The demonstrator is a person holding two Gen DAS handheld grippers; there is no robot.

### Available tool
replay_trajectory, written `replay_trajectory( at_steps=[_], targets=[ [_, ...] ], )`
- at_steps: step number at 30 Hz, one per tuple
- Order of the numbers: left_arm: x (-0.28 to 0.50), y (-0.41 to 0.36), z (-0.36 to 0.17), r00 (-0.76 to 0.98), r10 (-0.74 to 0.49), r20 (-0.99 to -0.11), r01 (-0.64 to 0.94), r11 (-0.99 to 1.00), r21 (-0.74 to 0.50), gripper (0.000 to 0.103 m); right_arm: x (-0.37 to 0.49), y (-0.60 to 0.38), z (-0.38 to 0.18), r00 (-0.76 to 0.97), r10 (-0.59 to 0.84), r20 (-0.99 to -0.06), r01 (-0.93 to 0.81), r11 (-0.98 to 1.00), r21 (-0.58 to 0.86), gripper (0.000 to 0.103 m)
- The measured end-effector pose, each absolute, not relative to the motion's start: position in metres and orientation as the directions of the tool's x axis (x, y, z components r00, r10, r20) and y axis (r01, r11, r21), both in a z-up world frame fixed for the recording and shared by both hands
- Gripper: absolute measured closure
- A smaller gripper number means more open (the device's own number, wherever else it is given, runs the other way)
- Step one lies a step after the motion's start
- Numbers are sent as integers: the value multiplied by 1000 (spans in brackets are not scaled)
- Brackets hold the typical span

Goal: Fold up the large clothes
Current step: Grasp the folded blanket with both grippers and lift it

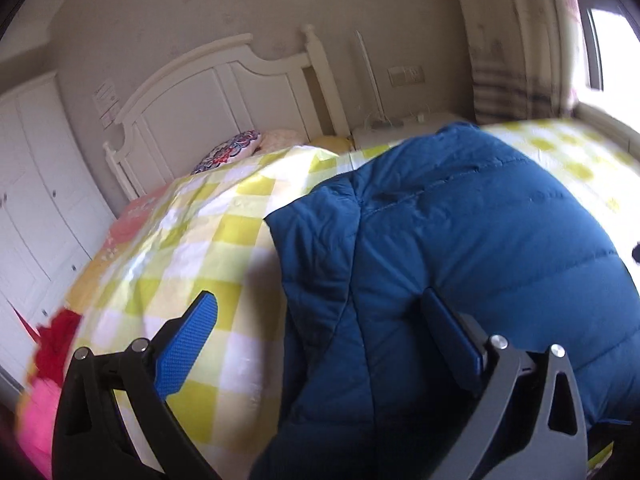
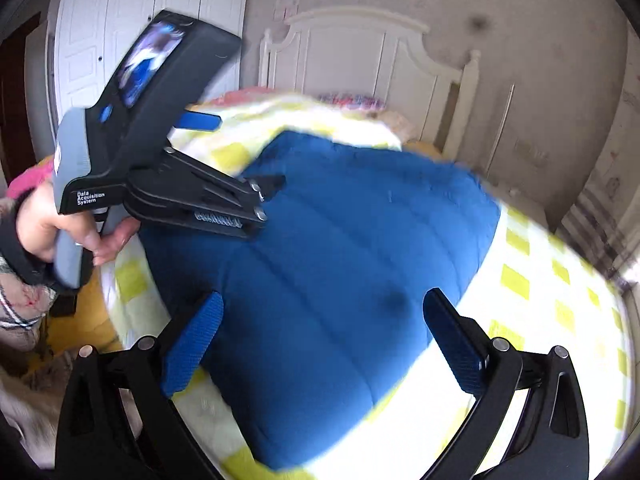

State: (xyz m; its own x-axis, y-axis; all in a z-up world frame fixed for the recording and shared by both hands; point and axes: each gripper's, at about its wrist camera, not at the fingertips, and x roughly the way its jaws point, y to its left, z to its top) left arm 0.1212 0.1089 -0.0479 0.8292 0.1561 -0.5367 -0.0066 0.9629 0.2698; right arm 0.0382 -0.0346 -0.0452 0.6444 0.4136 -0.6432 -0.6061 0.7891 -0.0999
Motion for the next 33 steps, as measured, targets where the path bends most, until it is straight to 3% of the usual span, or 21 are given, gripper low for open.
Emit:
replay_trajectory(
  at_steps=[4, 14, 21, 23, 25, 26, 29, 33],
  targets=[
    [126, 113, -56, 824, 141, -549, -16, 974, 226, 2, 50, -49, -64, 581, 465, -668, -600, 799, 35, 4],
    [122, 122, -67, 827, 94, -554, -12, 988, 151, 2, 49, -47, -63, 566, 465, -681, -608, 793, 36, 4],
    [123, 130, -64, 799, 40, -599, 11, 997, 81, 2, 70, -91, -50, 564, 569, -599, -485, 815, 318, 4],
    [124, 145, -57, 766, -44, -641, 52, 999, -7, 2, 84, -105, -52, 557, 568, -606, -412, 822, 393, 4],
    [132, 176, -51, 692, -281, -665, 131, 955, -268, 2, 100, -116, -58, 525, 591, -612, -362, 806, 468, 4],
    [137, 194, -51, 672, -333, -661, 106, 927, -360, 2, 105, -117, -61, 508, 605, -614, -348, 796, 496, 4],
    [155, 222, -58, 621, -335, -709, 44, 918, -395, 2, 127, -118, -72, 440, 665, -603, -322, 744, 586, 4],
    [189, 233, -101, 422, -570, -705, 87, 800, -594, 2, 145, -109, -80, 387, 694, -607, -307, 718, 624, 4]
  ],
)
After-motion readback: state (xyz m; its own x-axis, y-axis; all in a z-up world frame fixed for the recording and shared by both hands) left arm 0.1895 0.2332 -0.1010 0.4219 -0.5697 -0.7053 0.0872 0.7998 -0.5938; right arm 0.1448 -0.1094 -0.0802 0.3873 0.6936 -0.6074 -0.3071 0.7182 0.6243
